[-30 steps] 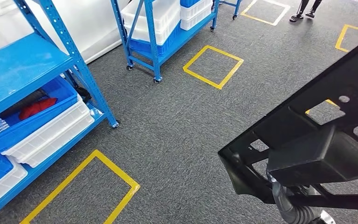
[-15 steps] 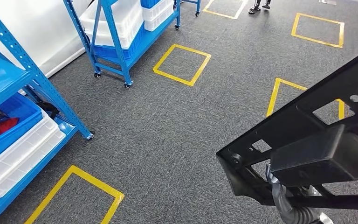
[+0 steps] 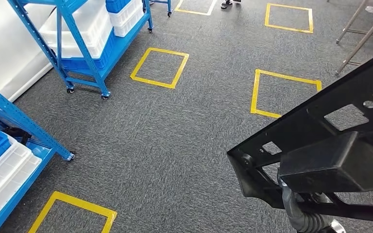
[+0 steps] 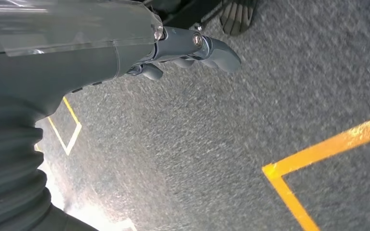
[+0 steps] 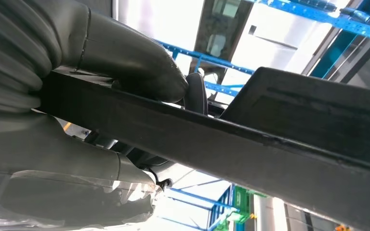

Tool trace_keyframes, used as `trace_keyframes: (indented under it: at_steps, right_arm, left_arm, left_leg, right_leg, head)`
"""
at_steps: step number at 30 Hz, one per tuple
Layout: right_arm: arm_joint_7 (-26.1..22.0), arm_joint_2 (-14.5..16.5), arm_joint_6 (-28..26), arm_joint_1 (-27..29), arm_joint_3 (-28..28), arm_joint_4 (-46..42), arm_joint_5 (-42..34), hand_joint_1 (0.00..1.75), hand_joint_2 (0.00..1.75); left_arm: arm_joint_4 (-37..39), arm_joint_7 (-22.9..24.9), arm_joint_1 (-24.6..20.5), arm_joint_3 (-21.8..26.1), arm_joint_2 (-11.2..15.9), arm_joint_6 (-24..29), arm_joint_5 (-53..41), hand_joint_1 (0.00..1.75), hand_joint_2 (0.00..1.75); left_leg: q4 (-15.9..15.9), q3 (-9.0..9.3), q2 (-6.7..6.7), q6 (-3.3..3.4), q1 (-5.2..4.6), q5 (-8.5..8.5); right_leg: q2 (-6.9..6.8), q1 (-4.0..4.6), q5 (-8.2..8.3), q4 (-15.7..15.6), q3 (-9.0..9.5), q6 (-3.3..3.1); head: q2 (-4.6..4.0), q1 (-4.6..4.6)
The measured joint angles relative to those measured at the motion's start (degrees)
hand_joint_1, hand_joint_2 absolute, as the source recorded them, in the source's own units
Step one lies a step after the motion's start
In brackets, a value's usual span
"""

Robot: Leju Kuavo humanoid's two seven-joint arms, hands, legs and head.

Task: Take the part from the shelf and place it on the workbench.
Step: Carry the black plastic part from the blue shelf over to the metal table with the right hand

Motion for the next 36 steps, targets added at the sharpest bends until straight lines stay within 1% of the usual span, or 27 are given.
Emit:
trace_keyframes:
  at_steps: [1,3,5,6,7,8,9,11,12,13,15,16,18,19,20,21,22,23,24,26,28,29,30,31,33,35,36]
  right_arm:
    - [0.23,0.01,0.57,-0.75,0.16,0.23,0.1,1.69,1.75]
    - [0.88,0.02,1.19,-2.72,0.64,0.77,0.47,1.69,1.75]
    - [1.55,0.03,1.21,-4.22,0.99,1.26,0.73,1.69,1.75]
    - [1.82,0.01,1.17,-4.58,1.04,1.49,0.75,1.69,1.75]
    - [2.18,-0.04,1.14,-4.81,1.04,1.67,0.73,1.69,1.75]
    - [2.6,-0.13,1.11,-4.96,1.03,1.81,0.68,1.69,1.75]
    - [3.02,-0.26,1.1,-5.08,1.02,1.9,0.62,1.69,1.75]
    - [4.09,-0.62,1.16,-5.28,1.01,1.95,0.47,1.69,1.75]
    - [4.76,-0.9,1.25,-5.34,1.01,1.95,0.41,1.69,1.75]
    - [5.56,-1.27,1.38,-5.32,1.01,1.95,0.37,1.69,1.75]
    - [6.97,-2.14,1.6,-4.99,1.01,1.93,0.34,1.69,1.75]
    - [7.38,-2.61,1.65,-4.72,0.99,1.91,0.34,1.69,1.75]
    - [7.68,-3.45,1.65,-4.5,0.96,1.89,0.34,1.69,1.75]
    - [7.76,-3.76,1.65,-4.48,0.95,1.89,0.33,1.69,1.75]
    - [7.83,-3.96,1.64,-4.5,0.95,1.89,0.33,1.69,1.75]
    - [7.88,-4.1,1.64,-4.44,0.95,1.89,0.33,1.69,1.75]
    - [7.92,-4.23,1.64,-4.34,0.95,1.89,0.33,1.69,1.75]
    - [7.94,-4.36,1.64,-4.27,0.95,1.89,0.33,1.69,1.75]
    - [7.95,-4.5,1.64,-4.24,0.95,1.89,0.33,1.69,1.75]
    - [8.0,-4.73,1.65,-4.27,0.95,1.9,0.33,1.69,1.75]
    - [8.11,-5.09,1.68,-4.33,0.96,1.88,0.36,1.69,1.75]
    - [8.18,-5.42,1.73,-4.41,0.97,1.86,0.29,1.69,1.75]
    - [8.23,-5.78,1.8,-4.54,0.97,1.84,0.16,1.69,1.75]
    - [8.3,-6.15,1.85,-4.75,0.97,1.79,-0.03,1.69,1.75]
    - [8.49,-6.66,1.75,-5.52,1.01,1.56,-0.37,1.69,1.75]
    - [8.71,-6.98,1.26,-6.25,1.13,1.38,-0.55,1.69,1.75]
    - [8.78,-7.1,0.99,-6.43,1.21,1.38,-0.63,1.69,1.75]
  left_arm:
    - [-0.02,0.11,-0.21,0.01,0.04,-0.02,0.0,0.0,1.75]
    - [-0.03,0.39,-0.37,0.01,0.02,-0.2,0.0,0.0,1.75]
    - [-0.03,0.9,-0.17,0.01,-0.14,-0.58,-0.01,0.0,1.75]
    - [-0.02,1.34,0.01,0.01,-0.28,-0.87,-0.01,0.0,1.75]
    - [-0.02,1.95,0.23,0.02,-0.51,-1.22,-0.01,0.0,1.75]
    - [-0.01,2.63,0.44,0.02,-0.79,-1.66,0.0,0.0,1.75]
    - [-0.01,3.32,0.6,0.03,-1.09,-2.12,0.01,0.0,1.75]
    - [-0.01,4.6,0.79,0.02,-1.72,-3.06,0.02,0.0,1.75]
    - [0.0,5.23,0.84,-0.01,-2.11,-3.57,0.02,0.0,1.75]
    - [0.01,5.89,0.89,-0.1,-2.55,-4.11,0.02,0.0,1.75]
    - [0.03,7.05,0.9,-0.48,-3.52,-4.97,0.01,0.0,1.75]
    - [0.03,7.41,0.88,-0.7,-3.97,-5.19,0.01,0.0,1.75]
    - [0.04,7.72,0.91,-0.99,-4.78,-5.31,0.0,0.0,1.75]
    - [0.04,7.78,1.01,-1.03,-5.1,-5.33,0.0,0.0,1.75]
    - [0.05,7.83,1.13,-1.04,-5.34,-5.36,0.01,0.0,1.75]
    - [0.07,7.85,1.23,-1.04,-5.48,-5.36,0.01,0.0,1.75]
    - [0.07,7.86,1.29,-1.04,-5.55,-5.37,0.01,0.0,1.75]
    - [0.08,7.86,1.3,-1.04,-5.58,-5.39,0.02,0.0,1.75]
    - [0.08,7.86,1.29,-1.04,-5.6,-5.42,0.02,0.0,1.75]
    - [0.07,7.91,1.26,-1.04,-5.62,-5.51,0.02,0.0,1.75]
    - [0.07,8.05,1.22,-1.02,-5.69,-5.37,0.03,0.0,1.75]
    - [0.07,8.12,1.19,-0.98,-5.74,-5.22,0.04,0.0,1.75]
    - [0.08,8.2,1.13,-0.93,-5.81,-5.08,0.06,0.0,1.75]
    - [0.07,8.36,1.06,-0.89,-5.86,-5.02,0.08,0.0,1.75]
    - [0.07,9.24,0.96,-0.92,-5.98,-5.18,0.21,0.0,1.75]
    - [0.08,10.32,0.76,-0.99,-6.08,-5.33,1.7,0.0,1.75]
    - [0.08,10.6,0.66,-1.0,-6.09,-5.35,3.47,0.0,1.75]
  left_leg:
    - [0.32,0.03,-0.31,-0.32,0.12,-0.39]
    - [4.07,-1.46,-2.65,-0.74,0.39,-2.9]
    - [11.88,-5.06,-5.19,-0.76,0.52,-6.76]
    - [15.33,-6.82,-5.62,-0.68,0.52,-7.9]
    - [17.1,-7.84,-5.8,-0.53,0.5,-7.96]
    - [16.66,-7.87,-5.93,-0.29,0.48,-6.85]
    - [13.93,-6.83,-6.33,0.01,0.45,-4.76]
    - [5.96,-3.6,-8.73,0.66,0.4,-0.62]
    - [3.03,-2.4,-9.89,0.87,0.36,0.44]
    - [1.45,-1.79,-10.65,1.03,0.27,0.75]
    - [0.7,-1.48,-10.05,1.37,0.14,0.77]
    - [0.3,-1.32,-9.35,1.69,0.16,1.05]
    - [-0.58,-1.04,-7.82,2.38,0.28,1.62]
    - [-0.8,-1.0,-6.99,2.59,0.24,1.74]
    - [-0.87,-1.03,-6.22,2.73,0.18,1.74]
    - [-0.84,-1.08,-5.41,2.77,0.14,1.69]
    - [-0.81,-1.1,-4.61,2.75,0.14,1.61]
    - [-0.77,-1.09,-3.84,2.66,0.16,1.5]
    - [-0.67,-1.03,-3.14,2.51,0.21,1.34]
    - [-0.28,-0.85,-2.01,1.95,0.15,0.81]
    - [0.13,-0.66,-1.21,1.35,-0.15,0.24]
    - [0.18,-0.53,-0.75,1.07,-0.3,0.07]
    - [0.18,-0.34,-0.22,0.8,-0.31,-0.07]
    - [0.28,-0.19,-0.08,0.47,-0.23,-0.33]
    - [2.62,-0.94,-1.99,-0.08,0.01,-2.14]
    - [9.44,-3.9,-4.95,-0.24,0.15,-5.77]
    - [13.41,-5.69,-5.64,-0.22,0.14,-7.41]
  right_leg:
    - [0.55,-0.07,0.13,-0.14,-0.01,-0.38]
    - [1.7,-0.27,0.45,-0.44,-0.03,-1.12]
    - [2.85,-0.11,0.55,-0.47,-0.12,-1.52]
    - [3.52,0.04,0.56,-0.45,-0.13,-1.61]
    - [4.25,0.2,0.57,-0.43,-0.12,-1.65]
    - [5.01,0.32,0.58,-0.39,-0.08,-1.67]
    - [5.78,0.39,0.59,-0.35,0.0,-1.66]
    - [7.11,0.44,0.62,-0.24,0.03,-1.5]
    - [7.75,0.4,0.69,-0.19,-0.09,-1.26]
    - [8.38,0.29,0.81,-0.2,-0.29,-0.93]
    - [9.66,0.06,1.17,-0.37,-0.68,-0.08]
    - [9.4,-0.01,1.1,-0.22,-0.84,0.22]
    - [6.69,0.16,-0.74,2.45,-2.17,0.63]
    - [4.82,0.16,-2.54,5.5,-3.59,0.77]
    - [3.61,0.14,-4.44,9.25,-5.42,1.01]
    - [3.07,0.0,-5.84,12.8,-7.16,1.27]
    - [2.79,-0.2,-6.33,15.02,-8.24,1.53]
    - [2.55,-0.41,-5.69,15.02,-8.17,1.79]
    - [2.13,-0.62,-4.14,12.74,-6.89,2.02]
    - [-0.37,-0.67,-0.85,4.75,-2.45,2.25]
    - [-2.1,-0.41,0.13,0.17,-0.08,1.69]
    - [-1.95,-0.17,-0.13,-0.11,-0.07,1.22]
    - [-1.19,-0.21,-0.05,-0.17,-0.17,0.78]
    - [-0.58,-0.24,-0.01,-0.25,-0.17,0.42]
    - [0.65,-0.46,0.17,-0.47,-0.08,-0.3]
    - [1.82,-0.41,0.27,-0.54,-0.06,-0.8]
    - [2.47,-0.28,0.28,-0.52,-0.08,-0.94]
  head:
    - [0.0,0.0]
    - [0.0,0.0]
    - [0.0,0.0]
    - [0.0,0.0]
    - [0.0,0.0]
    - [0.0,0.0]
    - [0.0,0.0]
    - [0.0,0.0]
    - [0.0,-0.01]
    - [0.0,-0.01]
    - [0.0,-0.01]
    - [0.0,0.0]
    - [0.0,0.01]
    - [0.0,0.01]
    - [0.0,0.01]
    - [0.0,0.0]
    - [0.0,0.0]
    - [0.0,0.0]
    - [0.0,0.0]
    - [0.0,0.0]
    - [0.0,0.0]
    - [0.0,0.0]
    - [0.0,0.0]
    - [0.0,0.0]
    - [0.0,0.0]
    - [0.0,0.0]
    - [0.0,0.0]
